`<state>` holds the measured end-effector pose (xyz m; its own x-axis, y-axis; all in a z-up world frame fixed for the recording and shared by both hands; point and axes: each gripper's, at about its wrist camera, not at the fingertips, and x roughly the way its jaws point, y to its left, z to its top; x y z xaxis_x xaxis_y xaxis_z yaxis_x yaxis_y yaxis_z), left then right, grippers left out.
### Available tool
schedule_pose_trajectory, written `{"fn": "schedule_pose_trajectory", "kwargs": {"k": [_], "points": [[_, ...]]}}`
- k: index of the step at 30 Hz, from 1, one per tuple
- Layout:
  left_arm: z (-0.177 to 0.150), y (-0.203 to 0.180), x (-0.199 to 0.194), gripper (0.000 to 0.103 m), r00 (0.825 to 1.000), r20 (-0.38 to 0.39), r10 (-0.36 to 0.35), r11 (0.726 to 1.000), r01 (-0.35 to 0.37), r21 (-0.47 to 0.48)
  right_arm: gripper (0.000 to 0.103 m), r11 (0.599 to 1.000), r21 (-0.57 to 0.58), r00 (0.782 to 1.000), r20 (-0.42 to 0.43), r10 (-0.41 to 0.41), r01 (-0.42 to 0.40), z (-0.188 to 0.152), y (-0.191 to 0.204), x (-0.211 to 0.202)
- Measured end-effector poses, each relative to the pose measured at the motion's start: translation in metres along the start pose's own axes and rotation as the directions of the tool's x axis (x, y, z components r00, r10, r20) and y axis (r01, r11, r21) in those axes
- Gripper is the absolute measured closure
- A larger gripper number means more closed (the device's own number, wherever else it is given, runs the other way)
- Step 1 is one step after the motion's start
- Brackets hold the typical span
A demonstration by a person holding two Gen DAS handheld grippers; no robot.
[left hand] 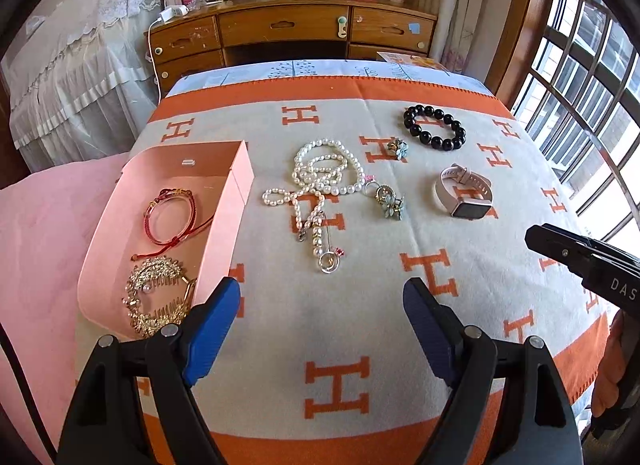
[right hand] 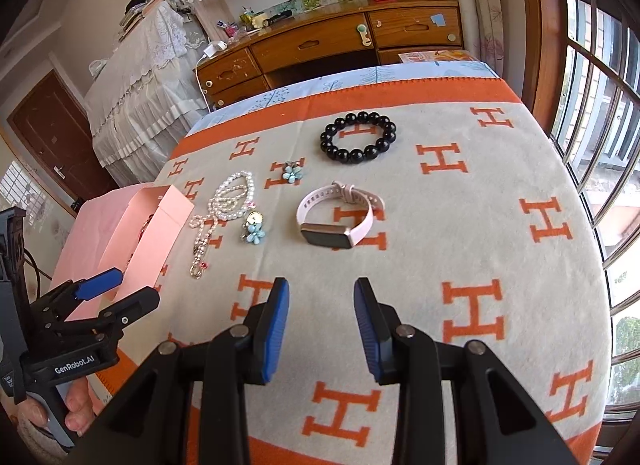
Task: Organize jewelry
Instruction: 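Withdraw both tools from the pink box toward the remaining jewelry, then grasp the pink smartwatch with the right tool while the left tool grasps a pearl charm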
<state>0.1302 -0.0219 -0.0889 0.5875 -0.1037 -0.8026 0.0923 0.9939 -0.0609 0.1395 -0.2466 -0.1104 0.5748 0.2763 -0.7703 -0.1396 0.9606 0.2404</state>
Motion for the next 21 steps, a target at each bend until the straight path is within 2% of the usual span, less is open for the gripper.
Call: {"fn": "schedule_pose_trajectory", "kwargs": {"k": [3, 5, 9, 11, 15, 19, 21], "points": [[0.015, 0.0, 0.011, 0.031, 0.999, -0.039, -0.03, 1.0, 0.03, -0.01, 0.069, 0.999, 0.031, 1.0, -0.021, -0.017, 0.017, 0.019, -0.017, 0.01], [0.024, 0.001, 0.019, 0.032, 0.996, -0.073, -0.048, 0.999, 0.047, -0.025, 0.069, 0.998, 0.056, 0.999, -0.042, -0.008, 0.01, 0.033, -0.025, 0.017], [0.04, 0.005, 0.039, 0.054, 0.983, -0.163, -0.086, 0.995, 0.078, -0.058, 0.069, 0.998, 0.065, 0.998, -0.062, 0.002, 0.002, 0.055, -0.034, 0.031], [0.046, 0.009, 0.049, 0.055, 0.974, -0.203, -0.101, 0.993, 0.086, -0.081, 0.069, 0.999, 0.045, 0.997, -0.078, 0.003, 0.001, 0.065, -0.035, 0.041], [0.053, 0.013, 0.065, 0.056, 0.961, -0.261, -0.096, 0.993, 0.073, -0.096, 0.069, 0.997, -0.068, 0.99, -0.135, -0.035, 0.026, 0.082, -0.027, 0.065], [0.055, 0.014, 0.075, 0.056, 0.951, -0.296, -0.089, 0.993, 0.064, -0.095, 0.069, 0.986, -0.165, 0.979, -0.199, -0.029, -0.005, 0.085, -0.018, 0.085], [0.056, 0.014, 0.08, 0.061, 0.946, -0.311, -0.09, 0.993, 0.063, -0.097, 0.069, 0.977, -0.213, 0.973, -0.226, -0.048, -0.001, 0.082, -0.013, 0.095]]}}
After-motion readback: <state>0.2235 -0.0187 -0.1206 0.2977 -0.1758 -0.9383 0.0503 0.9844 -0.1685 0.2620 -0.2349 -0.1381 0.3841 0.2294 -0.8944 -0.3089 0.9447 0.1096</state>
